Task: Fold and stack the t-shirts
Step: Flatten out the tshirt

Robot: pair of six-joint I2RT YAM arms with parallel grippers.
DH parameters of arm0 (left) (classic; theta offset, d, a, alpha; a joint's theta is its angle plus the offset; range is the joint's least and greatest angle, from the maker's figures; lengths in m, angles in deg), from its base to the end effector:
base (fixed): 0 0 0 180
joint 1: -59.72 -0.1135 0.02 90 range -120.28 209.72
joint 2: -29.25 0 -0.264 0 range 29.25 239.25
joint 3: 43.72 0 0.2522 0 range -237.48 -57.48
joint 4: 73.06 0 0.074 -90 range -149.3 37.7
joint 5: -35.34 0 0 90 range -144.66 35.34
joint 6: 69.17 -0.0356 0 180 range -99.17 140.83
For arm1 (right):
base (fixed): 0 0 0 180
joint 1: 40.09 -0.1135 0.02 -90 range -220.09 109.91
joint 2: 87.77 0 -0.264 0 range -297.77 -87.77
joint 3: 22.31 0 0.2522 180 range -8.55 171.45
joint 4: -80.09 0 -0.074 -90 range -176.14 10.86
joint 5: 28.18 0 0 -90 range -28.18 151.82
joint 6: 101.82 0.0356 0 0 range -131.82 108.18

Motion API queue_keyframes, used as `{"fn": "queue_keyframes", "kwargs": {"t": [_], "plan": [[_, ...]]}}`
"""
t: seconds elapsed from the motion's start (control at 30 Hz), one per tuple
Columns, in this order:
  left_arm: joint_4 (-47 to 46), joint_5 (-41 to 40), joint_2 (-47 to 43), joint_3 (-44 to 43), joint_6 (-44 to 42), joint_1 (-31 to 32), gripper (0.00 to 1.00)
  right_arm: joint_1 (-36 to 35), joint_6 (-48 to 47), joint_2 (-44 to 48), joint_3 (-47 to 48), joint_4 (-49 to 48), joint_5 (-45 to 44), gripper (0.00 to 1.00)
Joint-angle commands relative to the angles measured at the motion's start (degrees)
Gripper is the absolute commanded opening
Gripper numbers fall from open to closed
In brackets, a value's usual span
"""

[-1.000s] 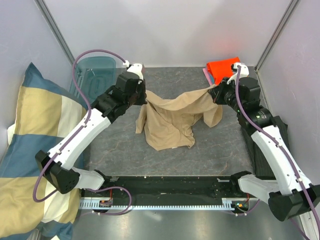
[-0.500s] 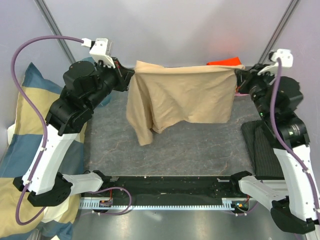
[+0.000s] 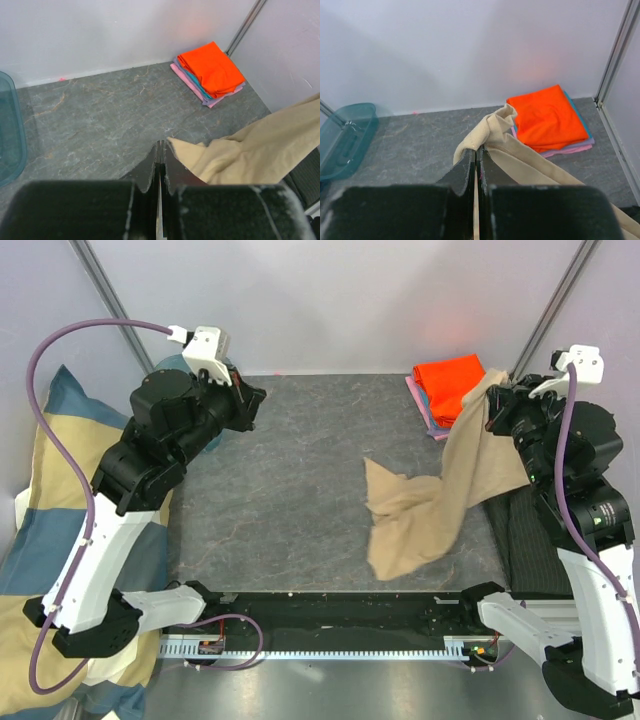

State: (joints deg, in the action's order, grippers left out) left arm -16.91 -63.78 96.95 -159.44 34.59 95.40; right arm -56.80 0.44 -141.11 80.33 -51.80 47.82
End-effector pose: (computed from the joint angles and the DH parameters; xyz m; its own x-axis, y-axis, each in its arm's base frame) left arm 0.1630 -0.1101 0.5298 -0.2182 -0.1324 -0.9669 0.4082 0.8875 -0.2137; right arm 0.1321 0.0307 0.5187 0.0094 0.2179 -0.9759 -0.0505 0.9748 0.2172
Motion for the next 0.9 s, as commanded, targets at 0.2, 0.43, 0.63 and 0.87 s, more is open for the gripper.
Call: {"fn": "queue_keyframes", "kwargs": {"t": [0.2,0.43,0.63,0.87], "plan": [[-10.38,6.39,-4.68,27.57,6.53,-0.09,0.42,0.1,1.28,1.13,-4.33,-0.25,1.26,0.0],[-25.41,16.32,-3.37,47.09,17.08,2.46,0.81,0.01,1.2,1.13,-5.65,0.54,1.17,0.0],[-32.19,14.4,5.31,48.96,20.69,16.84,0.87,0.01,1.72,0.52,-7.23,0.37,1.61,0.0],[-37.99,12.11,19.81,43.77,22.89,28.12,0.87,0.1,1.9,1.22,-9.34,0.46,1.17,0.0]]}}
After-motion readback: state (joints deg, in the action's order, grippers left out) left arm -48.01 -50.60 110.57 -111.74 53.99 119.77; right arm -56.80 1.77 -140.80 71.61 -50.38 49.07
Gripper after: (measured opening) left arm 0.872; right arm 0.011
